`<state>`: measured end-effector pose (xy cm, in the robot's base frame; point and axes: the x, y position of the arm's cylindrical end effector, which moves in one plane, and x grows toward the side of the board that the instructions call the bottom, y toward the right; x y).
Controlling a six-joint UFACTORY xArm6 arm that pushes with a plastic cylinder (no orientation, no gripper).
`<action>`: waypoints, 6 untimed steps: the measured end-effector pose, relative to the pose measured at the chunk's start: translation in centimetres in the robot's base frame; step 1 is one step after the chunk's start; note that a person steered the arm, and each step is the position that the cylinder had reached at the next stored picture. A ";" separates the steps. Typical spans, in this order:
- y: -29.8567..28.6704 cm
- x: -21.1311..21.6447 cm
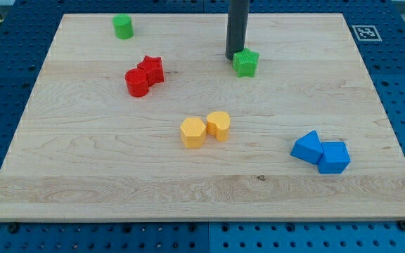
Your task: Move green star vertically above yellow heart
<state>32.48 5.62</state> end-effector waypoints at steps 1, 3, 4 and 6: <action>2.2 0.2; 8.6 0.2; 9.6 1.6; 7.2 2.0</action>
